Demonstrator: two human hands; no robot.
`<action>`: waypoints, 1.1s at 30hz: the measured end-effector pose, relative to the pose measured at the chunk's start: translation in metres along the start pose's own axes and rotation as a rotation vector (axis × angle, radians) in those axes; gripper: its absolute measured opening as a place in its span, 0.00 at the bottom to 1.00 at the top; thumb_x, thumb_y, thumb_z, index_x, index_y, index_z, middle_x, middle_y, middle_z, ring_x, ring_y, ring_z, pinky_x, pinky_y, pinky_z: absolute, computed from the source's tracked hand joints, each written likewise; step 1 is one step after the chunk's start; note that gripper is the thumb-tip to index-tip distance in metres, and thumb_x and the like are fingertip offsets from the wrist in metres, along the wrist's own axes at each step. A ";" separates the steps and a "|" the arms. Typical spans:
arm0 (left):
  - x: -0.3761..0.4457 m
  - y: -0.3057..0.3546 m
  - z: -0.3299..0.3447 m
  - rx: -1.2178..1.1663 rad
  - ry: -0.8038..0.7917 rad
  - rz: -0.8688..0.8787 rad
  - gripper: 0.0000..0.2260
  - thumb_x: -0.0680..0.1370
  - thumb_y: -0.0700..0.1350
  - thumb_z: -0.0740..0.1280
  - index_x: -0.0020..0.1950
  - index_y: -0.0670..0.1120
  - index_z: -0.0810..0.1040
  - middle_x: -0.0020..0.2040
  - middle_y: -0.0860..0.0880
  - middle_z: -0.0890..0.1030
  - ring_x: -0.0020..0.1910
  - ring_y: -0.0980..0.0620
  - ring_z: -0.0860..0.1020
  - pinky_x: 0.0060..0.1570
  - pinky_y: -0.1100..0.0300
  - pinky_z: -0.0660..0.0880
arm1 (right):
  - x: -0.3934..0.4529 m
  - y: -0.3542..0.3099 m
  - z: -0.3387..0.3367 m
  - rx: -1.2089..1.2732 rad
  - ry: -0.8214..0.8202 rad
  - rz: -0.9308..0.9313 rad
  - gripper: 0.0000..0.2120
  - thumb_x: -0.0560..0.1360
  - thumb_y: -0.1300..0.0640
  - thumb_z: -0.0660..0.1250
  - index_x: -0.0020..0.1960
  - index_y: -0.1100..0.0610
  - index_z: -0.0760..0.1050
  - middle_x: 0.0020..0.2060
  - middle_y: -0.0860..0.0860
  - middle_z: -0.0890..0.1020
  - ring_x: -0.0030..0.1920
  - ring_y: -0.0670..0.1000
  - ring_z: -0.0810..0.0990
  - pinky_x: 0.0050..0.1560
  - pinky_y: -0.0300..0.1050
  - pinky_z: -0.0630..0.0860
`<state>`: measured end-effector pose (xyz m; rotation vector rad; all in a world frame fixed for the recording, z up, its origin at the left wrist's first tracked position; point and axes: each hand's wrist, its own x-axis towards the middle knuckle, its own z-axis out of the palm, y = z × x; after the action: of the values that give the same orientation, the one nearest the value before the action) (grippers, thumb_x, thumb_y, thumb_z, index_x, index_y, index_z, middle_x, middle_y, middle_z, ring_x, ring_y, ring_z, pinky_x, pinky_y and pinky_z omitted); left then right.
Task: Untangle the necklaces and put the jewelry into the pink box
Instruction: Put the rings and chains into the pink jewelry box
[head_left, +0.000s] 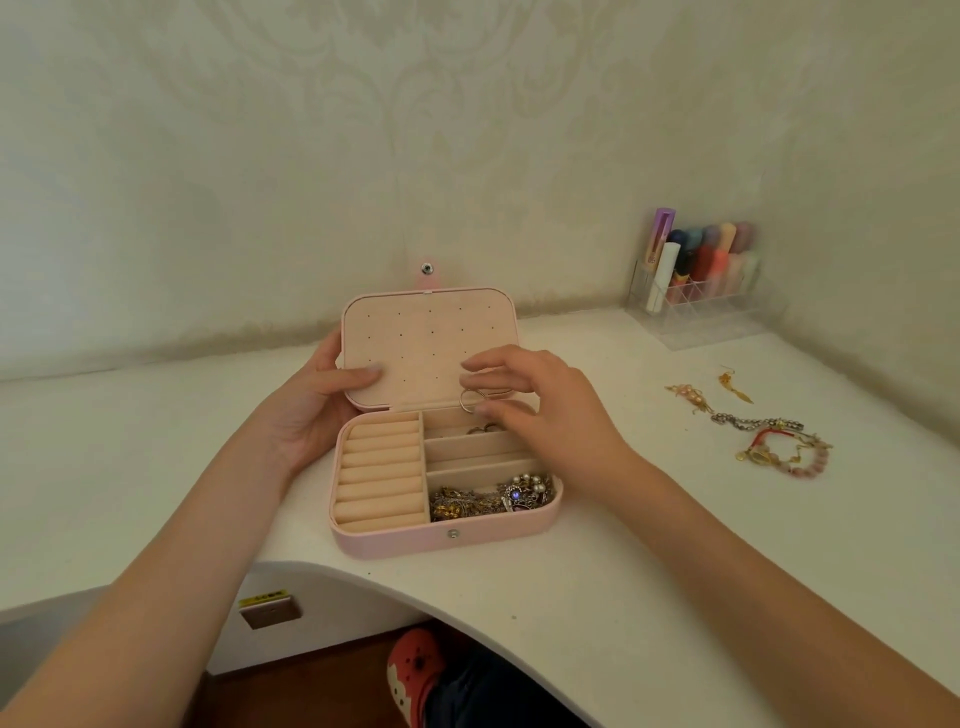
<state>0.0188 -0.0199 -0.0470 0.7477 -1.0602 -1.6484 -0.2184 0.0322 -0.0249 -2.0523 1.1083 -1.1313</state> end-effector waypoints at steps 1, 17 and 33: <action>-0.001 0.000 0.001 -0.001 0.011 0.006 0.48 0.52 0.40 0.82 0.70 0.47 0.70 0.62 0.42 0.78 0.57 0.42 0.79 0.48 0.50 0.80 | 0.002 0.001 0.000 0.044 -0.022 0.023 0.17 0.71 0.67 0.71 0.58 0.57 0.77 0.51 0.48 0.83 0.51 0.31 0.78 0.53 0.23 0.67; -0.008 -0.007 0.029 -0.013 0.178 0.014 0.35 0.65 0.30 0.69 0.71 0.46 0.68 0.59 0.42 0.79 0.47 0.46 0.83 0.38 0.54 0.80 | -0.032 0.060 -0.138 -0.487 0.377 0.565 0.10 0.75 0.49 0.67 0.55 0.48 0.80 0.58 0.46 0.80 0.58 0.51 0.76 0.60 0.52 0.71; -0.010 -0.030 0.079 0.093 0.276 0.021 0.21 0.73 0.32 0.66 0.65 0.44 0.73 0.55 0.42 0.82 0.44 0.46 0.82 0.37 0.56 0.81 | -0.039 0.090 -0.158 -0.677 0.531 0.631 0.12 0.79 0.53 0.61 0.57 0.53 0.80 0.57 0.54 0.81 0.57 0.59 0.77 0.58 0.56 0.73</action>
<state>-0.0583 0.0158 -0.0411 0.9913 -0.9473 -1.4365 -0.4023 0.0087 -0.0303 -1.6040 2.4585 -1.0621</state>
